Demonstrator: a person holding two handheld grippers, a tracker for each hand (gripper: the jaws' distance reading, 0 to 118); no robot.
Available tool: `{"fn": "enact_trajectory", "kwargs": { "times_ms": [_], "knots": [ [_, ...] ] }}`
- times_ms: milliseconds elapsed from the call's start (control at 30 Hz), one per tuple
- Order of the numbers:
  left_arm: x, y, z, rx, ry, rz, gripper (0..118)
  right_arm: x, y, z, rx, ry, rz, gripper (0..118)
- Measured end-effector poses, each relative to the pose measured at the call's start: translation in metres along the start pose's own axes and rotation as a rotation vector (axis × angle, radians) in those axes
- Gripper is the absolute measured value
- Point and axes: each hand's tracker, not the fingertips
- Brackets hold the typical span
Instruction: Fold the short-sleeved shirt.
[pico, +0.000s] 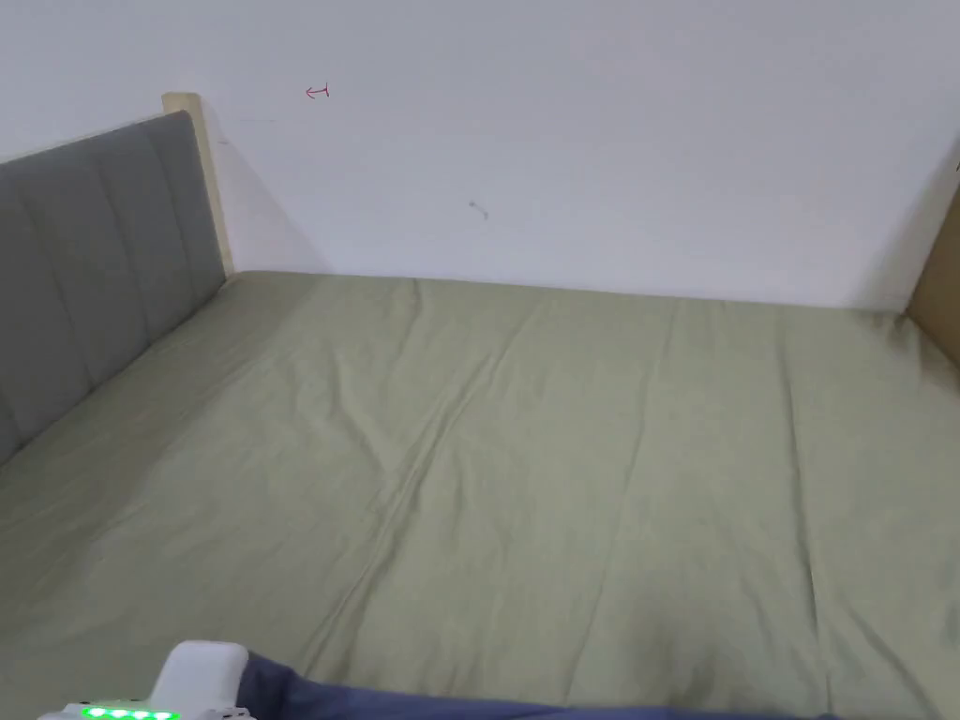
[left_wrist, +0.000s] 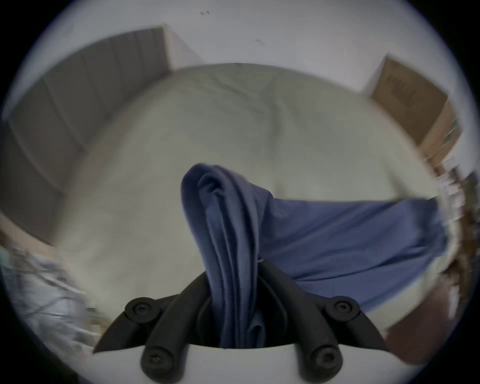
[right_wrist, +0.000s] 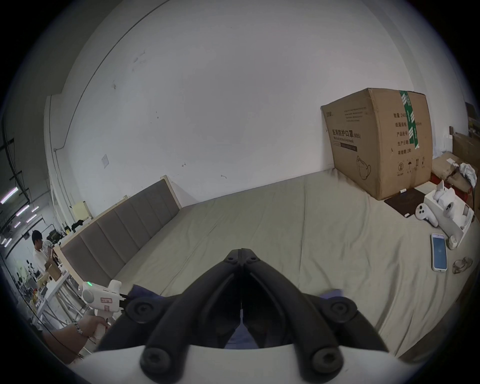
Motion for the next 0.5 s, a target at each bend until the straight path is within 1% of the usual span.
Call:
{"fn": "enact_trajectory", "kwargs": {
  "times_ms": [33, 133, 200, 233, 300, 333, 367, 400, 433, 467, 500],
  "knots": [
    [-0.002, 0.0, 0.001, 0.004, 0.018, -0.012, 2, 0.002, -0.001, 0.002, 0.001, 0.003, -0.003, 0],
    [0.012, 0.016, 0.011, -0.044, -0.174, 0.092, 2, 0.008, -0.003, 0.009, -0.001, 0.009, -0.014, 0],
    [0.05, 0.03, 0.035, -0.005, -0.355, 0.089, 2, 0.012, -0.004, 0.015, -0.002, 0.011, -0.027, 0],
    [0.072, 0.035, 0.046, 0.009, -0.444, 0.06, 2, 0.014, -0.004, 0.018, 0.002, 0.011, -0.034, 0],
    [0.118, 0.047, 0.063, -0.01, -0.674, 0.035, 3, 0.019, -0.005, 0.024, 0.014, 0.015, -0.05, 0],
    [0.138, 0.05, 0.07, -0.029, -0.771, 0.04, 12, 0.021, -0.004, 0.027, 0.018, 0.015, -0.057, 0],
    [0.157, 0.053, 0.071, -0.059, -0.842, 0.041, 48, 0.024, -0.005, 0.029, 0.02, 0.013, -0.065, 0],
    [0.173, 0.055, 0.071, -0.087, -0.887, 0.034, 80, 0.026, -0.004, 0.032, 0.021, 0.01, -0.072, 0],
    [0.185, 0.056, 0.071, -0.083, -0.888, 0.015, 98, 0.029, -0.004, 0.035, 0.022, 0.008, -0.08, 0],
    [0.192, 0.056, 0.073, -0.064, -0.87, 0.011, 101, 0.032, -0.003, 0.039, 0.024, 0.008, -0.086, 0],
    [0.197, 0.057, 0.075, -0.055, -0.848, 0.006, 100, 0.035, -0.004, 0.043, 0.028, 0.006, -0.091, 0]
  ]
}}
